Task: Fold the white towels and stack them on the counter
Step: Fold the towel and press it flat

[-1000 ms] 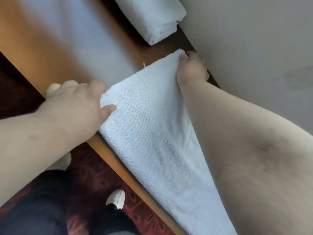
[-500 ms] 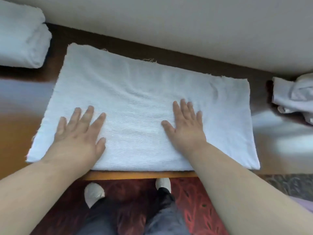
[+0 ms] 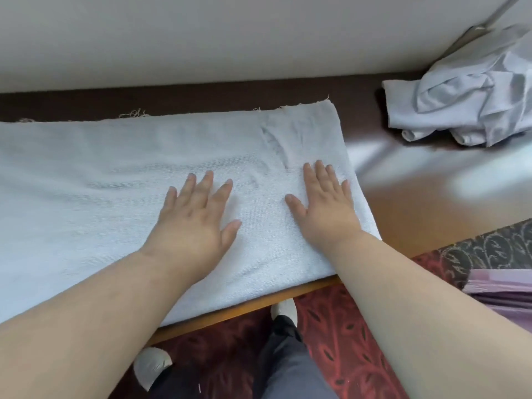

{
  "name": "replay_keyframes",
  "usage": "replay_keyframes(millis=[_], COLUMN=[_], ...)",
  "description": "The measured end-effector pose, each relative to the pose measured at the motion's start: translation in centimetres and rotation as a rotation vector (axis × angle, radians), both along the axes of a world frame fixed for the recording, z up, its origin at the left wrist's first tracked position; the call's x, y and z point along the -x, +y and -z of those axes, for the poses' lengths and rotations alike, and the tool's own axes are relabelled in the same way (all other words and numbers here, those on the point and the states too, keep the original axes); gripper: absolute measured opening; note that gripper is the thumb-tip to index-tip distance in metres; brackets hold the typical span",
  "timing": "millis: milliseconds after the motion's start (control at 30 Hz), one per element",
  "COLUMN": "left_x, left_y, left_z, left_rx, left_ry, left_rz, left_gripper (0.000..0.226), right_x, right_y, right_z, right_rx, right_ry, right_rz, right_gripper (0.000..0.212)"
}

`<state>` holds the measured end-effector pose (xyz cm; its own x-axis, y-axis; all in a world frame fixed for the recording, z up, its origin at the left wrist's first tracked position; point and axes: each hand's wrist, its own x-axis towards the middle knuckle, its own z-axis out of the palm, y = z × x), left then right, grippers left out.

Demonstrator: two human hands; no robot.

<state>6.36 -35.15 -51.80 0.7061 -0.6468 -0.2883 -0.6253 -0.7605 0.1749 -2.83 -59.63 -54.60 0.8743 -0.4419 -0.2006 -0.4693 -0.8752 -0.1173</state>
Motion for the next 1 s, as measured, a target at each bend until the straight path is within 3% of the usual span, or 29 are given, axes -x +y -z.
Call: replay_keyframes(millis=[100,200,300,367,500,667,833,933,1000], left_x=[-1.7,-1.3,0.0,-0.9,-4.4,-5.2,-4.9,-3.5,-3.2], left_y=[-3.5,-7.9,-14.2,-17.9,-21.8,-23.8,-26.9,-29.3,-30.2], left_z=[0.9,-0.4,-1.0,0.0,3.2,3.5,2.1,2.0,2.2], left_rx=[-0.112,0.093,0.219,0.141,-0.091,-0.092,-0.149,-0.03,-0.07], left_ry=[0.037,0.036,-0.059,-0.089,-0.116,-0.172,-0.182,-0.179,-0.096], left_rz=[-0.126,-0.296,0.091,0.225,0.139,0.17,0.075,0.242,0.316], left_gripper=[0.063,0.062,0.074,0.067,0.073,0.076,0.079,0.077,0.074], right_x=[1.1,0.9,2.3,4.9,8.5,8.7,8.7,9.3,10.5], right_y=[-4.1,-5.4,-2.8,-0.6,0.0,-2.4,-3.3,-3.7,-4.9], right_z=[0.0,-0.6,-1.4,-1.4,-0.3,-0.6,-1.0,-1.0,-1.0], right_rx=[0.011,-0.034,-0.046,-0.082,-0.036,-0.015,-0.045,-0.034,-0.037], right_ry=[0.038,0.038,-0.101,-0.097,-0.01,0.059,0.038,0.007,0.042], right_rz=[0.058,0.129,0.069,0.028,-0.012,0.005,0.025,0.032,0.056], right_gripper=[0.084,0.08,0.072,0.071,0.077,0.082,0.081,0.072,0.075])
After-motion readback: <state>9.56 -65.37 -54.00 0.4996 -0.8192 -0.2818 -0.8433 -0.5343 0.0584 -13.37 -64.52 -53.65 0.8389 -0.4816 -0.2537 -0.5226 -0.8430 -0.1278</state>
